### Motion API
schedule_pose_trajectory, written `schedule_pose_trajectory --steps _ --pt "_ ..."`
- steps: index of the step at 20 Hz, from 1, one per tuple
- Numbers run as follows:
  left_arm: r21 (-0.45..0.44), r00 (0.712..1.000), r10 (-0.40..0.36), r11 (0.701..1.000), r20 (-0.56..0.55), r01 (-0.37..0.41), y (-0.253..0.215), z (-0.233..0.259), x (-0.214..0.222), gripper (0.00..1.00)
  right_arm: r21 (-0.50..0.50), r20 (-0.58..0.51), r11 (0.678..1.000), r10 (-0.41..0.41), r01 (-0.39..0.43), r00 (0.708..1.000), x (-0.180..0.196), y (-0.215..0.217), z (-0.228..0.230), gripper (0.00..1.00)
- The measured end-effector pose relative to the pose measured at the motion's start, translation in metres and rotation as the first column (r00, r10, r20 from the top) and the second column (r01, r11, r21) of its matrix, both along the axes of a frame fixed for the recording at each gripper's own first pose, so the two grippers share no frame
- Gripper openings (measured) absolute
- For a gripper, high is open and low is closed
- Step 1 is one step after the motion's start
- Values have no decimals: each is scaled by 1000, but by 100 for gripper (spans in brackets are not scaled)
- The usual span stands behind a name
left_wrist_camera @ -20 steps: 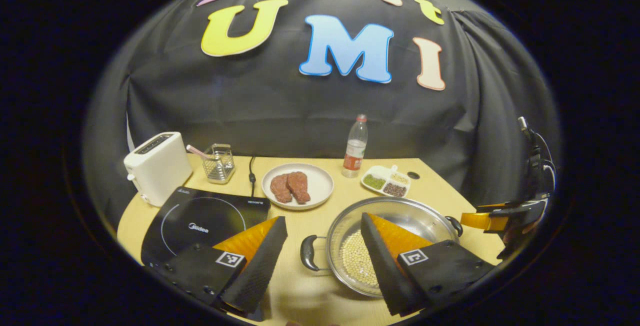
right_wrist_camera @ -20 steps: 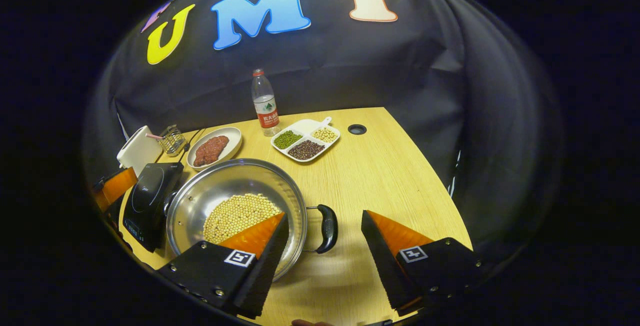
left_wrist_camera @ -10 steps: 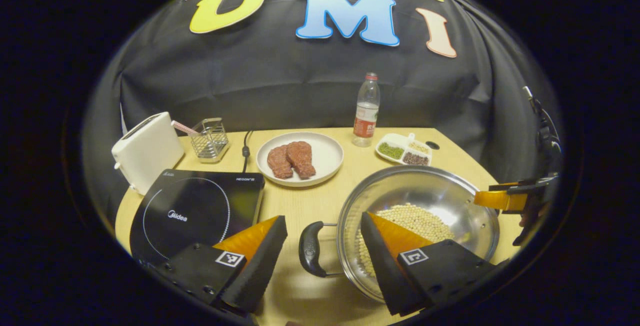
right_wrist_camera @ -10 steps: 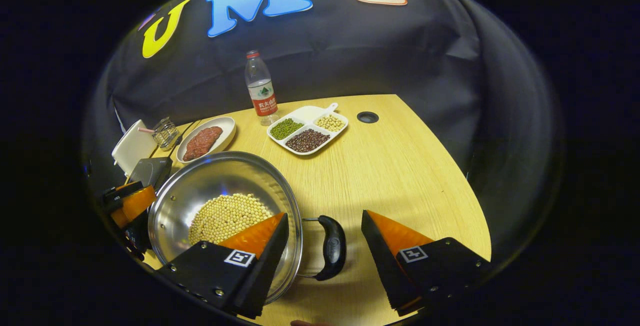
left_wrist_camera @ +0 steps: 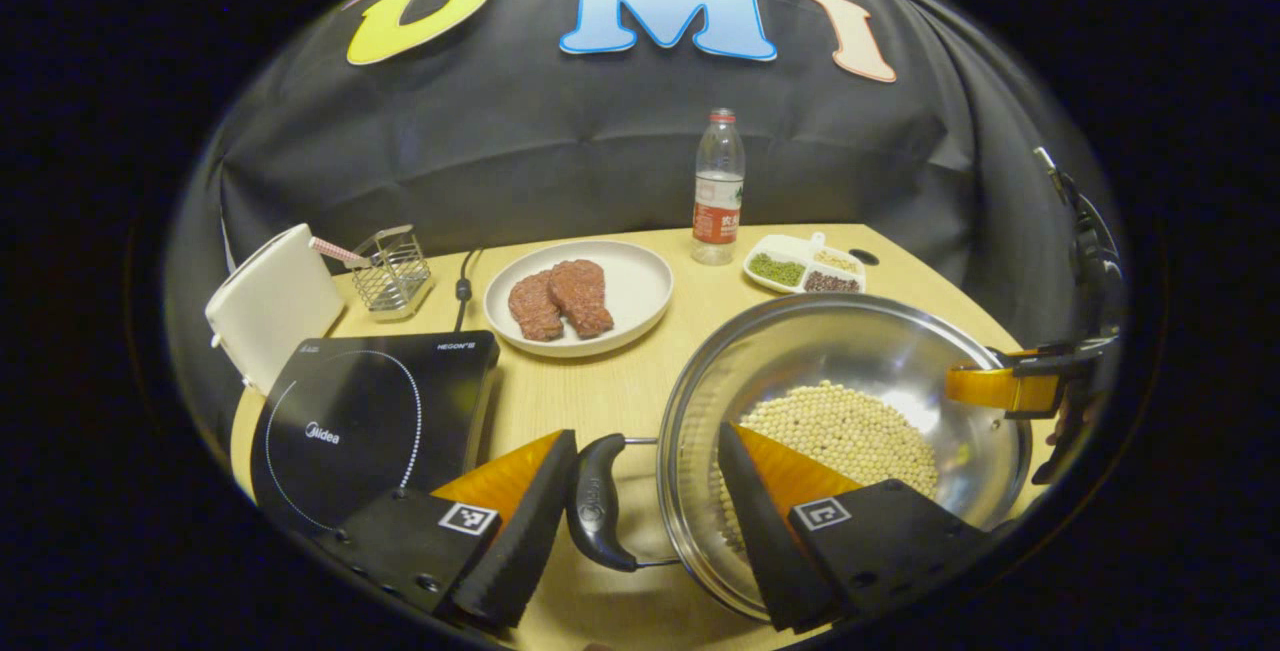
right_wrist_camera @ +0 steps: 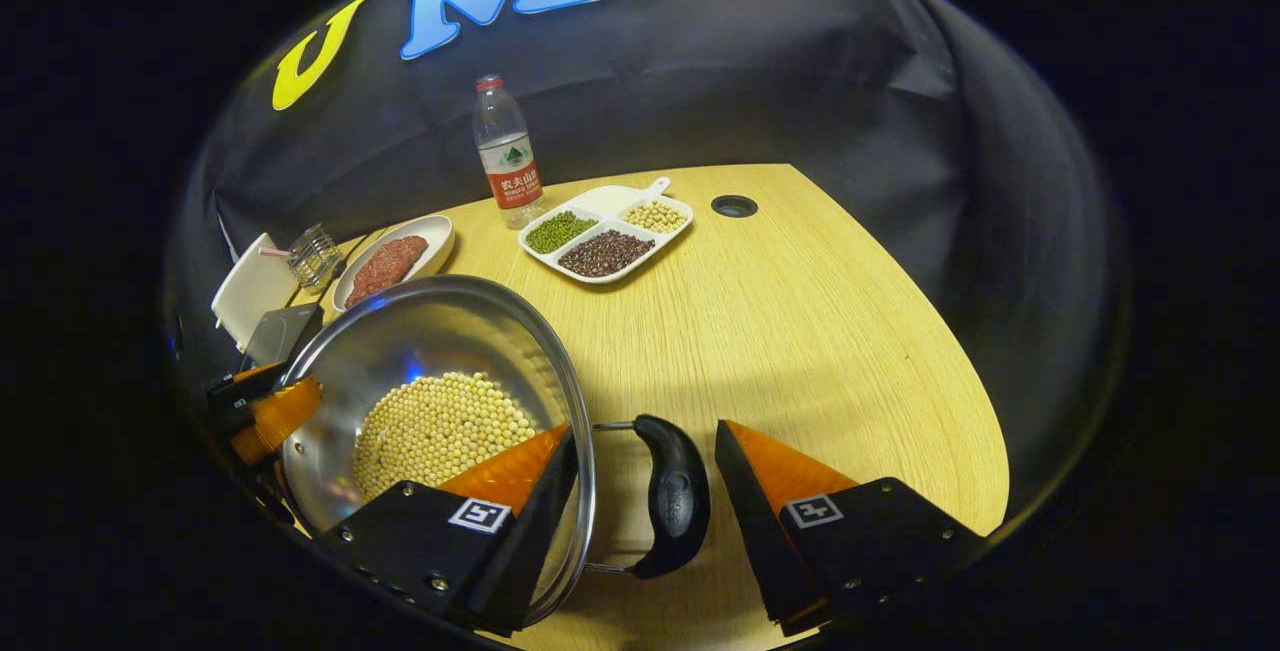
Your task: First push the handle of the pot to place it horizontally, then grasp the pot with both hands and set it on the induction cooktop.
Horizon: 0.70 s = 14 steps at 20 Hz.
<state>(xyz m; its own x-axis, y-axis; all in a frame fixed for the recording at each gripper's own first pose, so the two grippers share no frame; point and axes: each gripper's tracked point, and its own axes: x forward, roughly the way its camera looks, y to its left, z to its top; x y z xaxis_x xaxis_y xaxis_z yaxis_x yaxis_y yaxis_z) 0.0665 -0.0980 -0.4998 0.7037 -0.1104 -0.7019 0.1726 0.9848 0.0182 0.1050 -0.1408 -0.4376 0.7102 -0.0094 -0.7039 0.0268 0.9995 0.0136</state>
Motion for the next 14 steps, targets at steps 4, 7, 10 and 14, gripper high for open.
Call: schedule_pose_trajectory --steps 4,7,10,14 --pt "-15 999 2 1000 -33 -2 7 -10 -7 72 -6 -5 1000 -28 28 1000 -2 3 -9 68" --pt "15 1000 -27 1000 -16 27 8 -8 -5 67 -24 -7 1000 -20 20 1000 -4 3 -7 65" --pt "11 999 -32 999 -31 33 6 -9 -6 63 -12 -7 999 -34 34 999 -4 5 -5 61" --pt "10 997 -38 999 -62 39 12 -7 -10 60 -15 -16 1000 -27 26 1000 -10 12 0 55"
